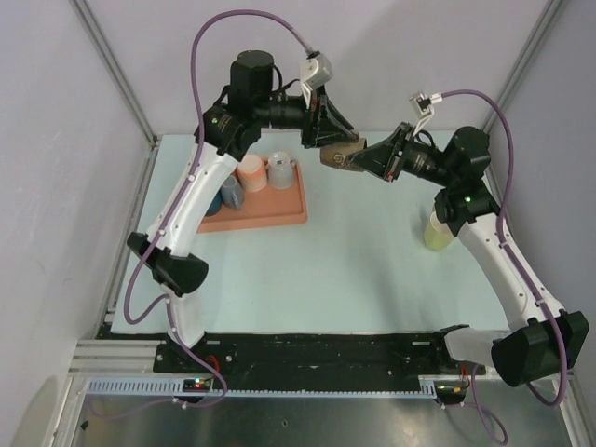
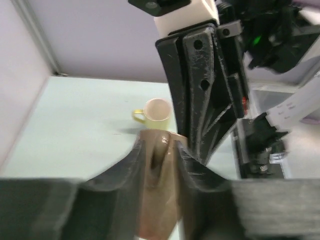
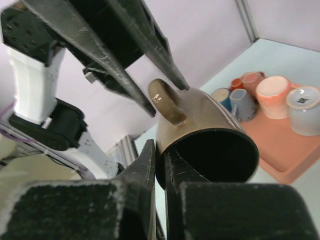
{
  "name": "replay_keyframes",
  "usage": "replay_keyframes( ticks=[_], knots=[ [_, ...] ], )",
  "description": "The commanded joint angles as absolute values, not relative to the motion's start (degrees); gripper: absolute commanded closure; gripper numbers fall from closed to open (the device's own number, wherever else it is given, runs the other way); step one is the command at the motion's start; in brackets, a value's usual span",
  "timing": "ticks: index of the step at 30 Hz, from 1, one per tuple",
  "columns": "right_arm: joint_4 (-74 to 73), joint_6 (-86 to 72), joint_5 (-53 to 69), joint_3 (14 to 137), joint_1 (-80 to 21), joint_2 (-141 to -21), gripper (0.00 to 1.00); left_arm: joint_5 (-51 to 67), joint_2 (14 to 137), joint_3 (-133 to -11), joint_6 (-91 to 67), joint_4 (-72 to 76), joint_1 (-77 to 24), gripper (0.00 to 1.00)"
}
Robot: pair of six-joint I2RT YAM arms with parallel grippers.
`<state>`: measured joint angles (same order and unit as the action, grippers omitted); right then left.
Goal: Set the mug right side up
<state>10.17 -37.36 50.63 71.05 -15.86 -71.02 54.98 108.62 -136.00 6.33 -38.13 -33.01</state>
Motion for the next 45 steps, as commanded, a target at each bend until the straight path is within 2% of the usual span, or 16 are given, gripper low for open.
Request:
replay_keyframes(
  ticks=[1,2,3,5,8,14,18,20,25,34,37,39,41,45],
  knots=[
    [1.37,-30.93,47.36,71.23,-16.79,-70.01,0.99,52.96,105.13,-134.68,7.81,-34.75,-33.95,0.36],
    [-2.96,-28.65,42.84,71.21,-16.66,-69.81,1.0,51.27,104.6,-133.83,8.61,-34.74,-33.63,0.18],
    [-8.6,-25.66,39.09,71.2,-16.63,-69.62,1.0,49.58,104.2,-132.61,10.06,-34.77,-33.12,0.09],
    [-17.79,-20.65,29.7,71.19,-17.3,-69.66,1.0,45.42,103.2,-130.1,13.79,-34.8,-31.68,0.03],
    [-29.58,-15.41,14.95,71.19,-19.58,-71.27,1.0,40.09,101.26,-124.21,22.85,-34.76,-28.88,0.01],
    [-42.09,-11.27,-3.68,71.19,-23.13,-80.44,1.0,27.0,94.9,-104.43,51.86,-35.47,-25.1,0.0],
    [-45.46,-10.68,-9.77,71.38,-24.65,-87.24,1.0,11.66,92.42,-90.13,76.11,-39.17,-24.56,0.09],
    [-46.72,-10.87,-12.09,71.55,-25.13,-90.39,1.0,5.77,93.18,-85.79,83.08,-40.56,-23.67,0.11],
    [-46.03,-11.17,-11.45,71.54,-25.5,-94.96,1.0,0.66,96.74,-82.42,90.53,-41.87,-20.63,0.22],
    [-43.29,-11.07,-12.61,71.46,-25.66,-98.81,1.0,-3.07,102.39,-81.14,101.56,-41.87,-17.52,0.27],
    [-43.22,-11.55,-12.33,71.41,-25.6,-98.99,0.94,-3.21,103.04,-80.05,104.83,-41.88,-17.42,0.27],
    [-43.15,-12.09,-11.72,71.25,-25.58,-98.44,0.86,-3.15,103.04,-78.72,106.96,-41.87,-17.34,0.27],
    [-43.39,-12.6,-11.32,71.14,-25.6,-97.56,0.73,-3.67,103.34,-78.04,108.5,-41.89,-17.28,0.27],
    [-44.24,-13.23,-10.47,71.11,-25.65,-94.99,0.65,-5.83,105.17,-78.99,108.89,-41.84,-17.12,0.32]
  ],
)
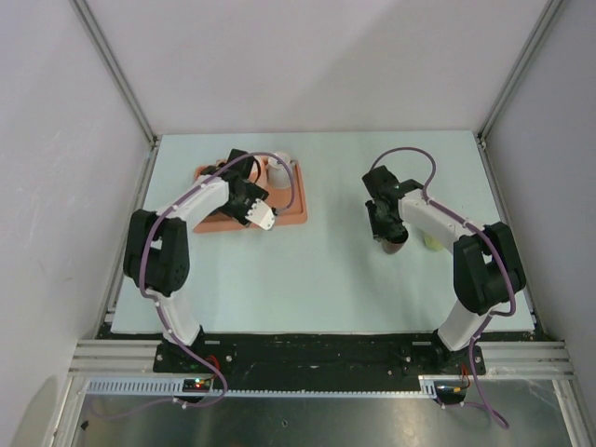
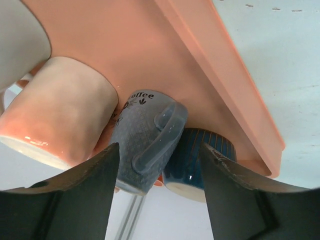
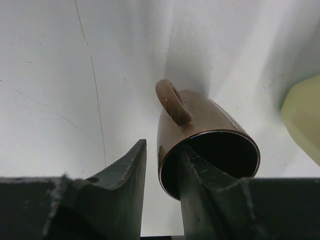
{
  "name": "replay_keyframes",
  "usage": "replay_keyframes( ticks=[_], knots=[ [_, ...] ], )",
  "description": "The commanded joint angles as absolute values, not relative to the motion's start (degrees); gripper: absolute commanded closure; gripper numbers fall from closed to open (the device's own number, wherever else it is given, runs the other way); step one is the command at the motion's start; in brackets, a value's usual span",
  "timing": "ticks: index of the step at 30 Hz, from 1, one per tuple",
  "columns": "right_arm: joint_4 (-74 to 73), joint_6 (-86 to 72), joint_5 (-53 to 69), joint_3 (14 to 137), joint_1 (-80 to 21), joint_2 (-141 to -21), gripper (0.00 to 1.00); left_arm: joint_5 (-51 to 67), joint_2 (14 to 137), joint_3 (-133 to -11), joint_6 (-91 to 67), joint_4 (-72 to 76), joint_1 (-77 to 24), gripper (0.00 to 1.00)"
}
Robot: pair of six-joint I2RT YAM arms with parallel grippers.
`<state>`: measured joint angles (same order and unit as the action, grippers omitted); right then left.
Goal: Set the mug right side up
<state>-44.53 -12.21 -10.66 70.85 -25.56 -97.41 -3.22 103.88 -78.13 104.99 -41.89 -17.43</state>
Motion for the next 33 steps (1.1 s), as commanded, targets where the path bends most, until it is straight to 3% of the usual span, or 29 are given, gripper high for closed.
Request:
replay_keyframes(
  ticks=[1,8,16,21,28,33],
  knots=[
    [-44.49,-13.25,-10.29,71.1,-25.7,-94.21,0.63,-6.26,105.54,-79.27,109.2,-41.84,-17.0,0.34],
    [-45.82,-12.95,-8.24,71.1,-25.75,-90.45,0.54,-8.65,107.07,-79.52,112.71,-41.8,-16.5,0.49],
    [-46.26,-11.9,-4.11,71.15,-25.63,-86.57,0.47,-4.48,105.14,-80.09,112.0,-41.76,-17.54,0.96],
    [-47.53,-11.66,-2.23,72.56,-25.18,-83.8,0.36,2.34,102.41,-83.32,104.0,-41.89,-19.38,1.0],
    [-44.29,-11.66,3.94,73.99,-23.06,-75.9,0.03,21.53,98.48,-95.09,66.48,-42.58,-20.78,1.0],
    [-33.26,-13.21,18.18,74.0,-23.01,-70.81,0.01,36.83,97.38,-105.13,38.29,-43.03,-20.91,1.0]
  ],
)
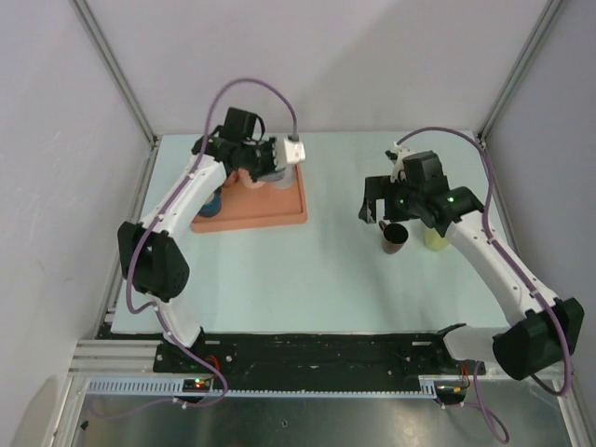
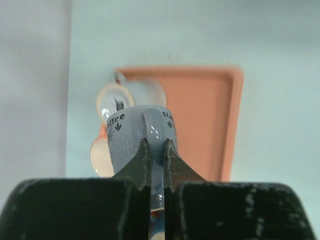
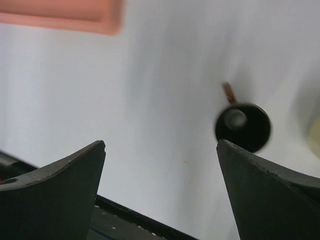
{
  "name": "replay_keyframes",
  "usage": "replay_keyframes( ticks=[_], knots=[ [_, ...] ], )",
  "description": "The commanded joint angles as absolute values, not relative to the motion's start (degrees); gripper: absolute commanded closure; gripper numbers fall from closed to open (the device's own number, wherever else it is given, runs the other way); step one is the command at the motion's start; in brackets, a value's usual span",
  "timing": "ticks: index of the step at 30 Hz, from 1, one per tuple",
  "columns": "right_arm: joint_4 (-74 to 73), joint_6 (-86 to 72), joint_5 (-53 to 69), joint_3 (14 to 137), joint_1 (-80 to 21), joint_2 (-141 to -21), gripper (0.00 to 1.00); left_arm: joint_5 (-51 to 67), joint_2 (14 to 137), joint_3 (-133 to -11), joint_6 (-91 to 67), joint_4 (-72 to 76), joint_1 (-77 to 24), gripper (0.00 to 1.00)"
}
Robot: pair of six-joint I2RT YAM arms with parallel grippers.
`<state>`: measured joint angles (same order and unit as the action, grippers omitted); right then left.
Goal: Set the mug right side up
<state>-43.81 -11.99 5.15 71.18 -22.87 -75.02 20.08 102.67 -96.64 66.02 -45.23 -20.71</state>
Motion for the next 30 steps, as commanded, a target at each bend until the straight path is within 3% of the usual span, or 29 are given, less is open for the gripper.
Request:
replay_keyframes(
  ticks=[1,6,13,20,30],
  knots=[
    [-29.82,-14.38,21.48,74.0,-23.06,-70.26,0.01,41.4,97.38,-107.36,32.41,-43.09,-20.92,1.0],
    [-11.9,-22.3,35.63,74.01,-24.32,-69.75,0.0,53.57,98.28,-116.12,13.86,-43.09,-22.62,1.0],
    [0.84,-27.85,39.16,74.0,-25.23,-72.31,0.04,59.12,98.2,-122.01,8.64,-43.05,-25.67,1.0],
    [1.46,-26.21,39.19,74.0,-25.36,-72.26,0.1,63.04,97.21,-121.64,9.45,-43.04,-26.96,1.0],
    [-8.37,-20.65,37.75,74.0,-19.46,-72.34,0.09,61.49,96.51,-120.71,13.49,-42.96,-27.75,1.0]
  ],
)
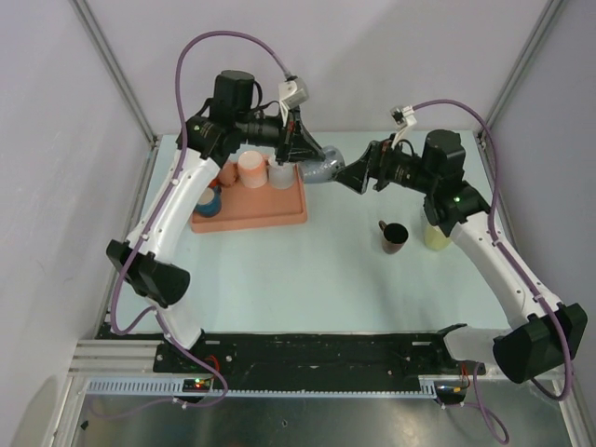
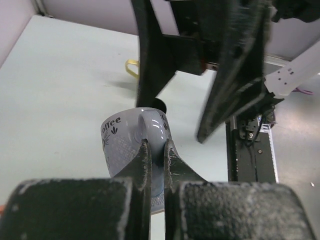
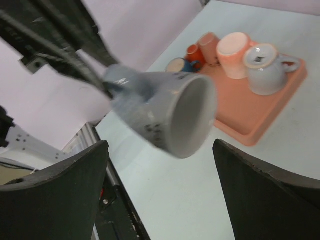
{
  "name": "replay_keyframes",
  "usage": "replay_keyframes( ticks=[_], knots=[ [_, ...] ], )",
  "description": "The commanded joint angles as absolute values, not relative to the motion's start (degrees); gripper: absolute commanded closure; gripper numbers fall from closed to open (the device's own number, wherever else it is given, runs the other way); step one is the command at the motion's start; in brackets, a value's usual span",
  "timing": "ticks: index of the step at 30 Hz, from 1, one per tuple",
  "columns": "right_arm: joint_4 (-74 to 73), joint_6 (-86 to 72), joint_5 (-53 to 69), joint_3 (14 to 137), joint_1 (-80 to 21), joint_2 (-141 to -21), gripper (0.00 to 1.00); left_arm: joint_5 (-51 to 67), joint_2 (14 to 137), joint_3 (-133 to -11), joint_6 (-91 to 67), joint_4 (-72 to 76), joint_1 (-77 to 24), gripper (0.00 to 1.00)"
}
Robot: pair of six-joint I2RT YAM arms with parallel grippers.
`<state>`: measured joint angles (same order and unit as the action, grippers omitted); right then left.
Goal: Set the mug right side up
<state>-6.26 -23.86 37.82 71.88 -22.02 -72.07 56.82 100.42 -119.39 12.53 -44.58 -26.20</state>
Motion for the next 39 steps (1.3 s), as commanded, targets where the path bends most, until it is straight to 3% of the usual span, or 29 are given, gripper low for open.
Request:
replay_keyframes(
  ticks=[1,6,11,15,18,19,20,21,22,24,26,31,39],
  knots=[
    [-8.18,-20.61,38.39,74.0,-19.22,-72.42,0.09,61.24,96.42,-120.56,13.73,-42.92,-27.89,1.0],
    [-5.74,-22.42,43.11,74.0,-19.49,-72.88,0.1,60.08,96.56,-120.17,14.64,-43.01,-28.37,1.0],
    [-1.79,-26.42,51.24,74.0,-21.99,-74.94,0.27,59.9,97.01,-121.51,14.97,-42.91,-28.79,1.0],
    [2.33,-29.98,54.85,74.0,-23.93,-77.0,0.52,59.98,97.22,-122.17,15.27,-42.97,-29.09,1.0],
    [4.5,-31.08,53.76,74.04,-24.21,-77.06,0.89,58.12,97.14,-121.7,14.49,-42.93,-29.26,0.98],
    [2.86,-30.53,51.93,74.02,-23.92,-76.76,0.95,56.26,97.0,-121.23,13.92,-42.91,-29.22,0.87],
    [0.42,-28.89,47.98,74.1,-23.74,-76.31,0.97,53.49,96.53,-120.29,13.69,-42.9,-28.89,0.55],
    [-4.49,-26.97,44.2,74.54,-23.56,-75.99,0.99,51.66,95.99,-119.3,14.67,-42.9,-28.38,0.28],
    [-11.12,-23.72,37.75,75.06,-23.69,-75.96,0.99,50.0,95.15,-117.39,16.17,-42.94,-27.15,0.14],
    [-22.09,-16.19,24.99,77.61,-27.89,-77.17,1.0,46.67,93.86,-113.77,21.55,-42.95,-24.48,0.04],
    [-31.58,-10.13,12.97,81.87,-33.52,-80.97,1.0,42.08,92.94,-110.62,27.32,-43.1,-21.02,0.01],
    [-44.47,-8.17,-3.11,85.33,-40.24,-90.16,1.0,23.37,92.26,-101.35,43.23,-43.7,-15.95,0.0],
    [-52.03,-9.81,-10.06,84.76,-42.68,-100.84,1.0,10.25,98.19,-97.36,41.46,-43.96,-10.18,0.02]
  ],
)
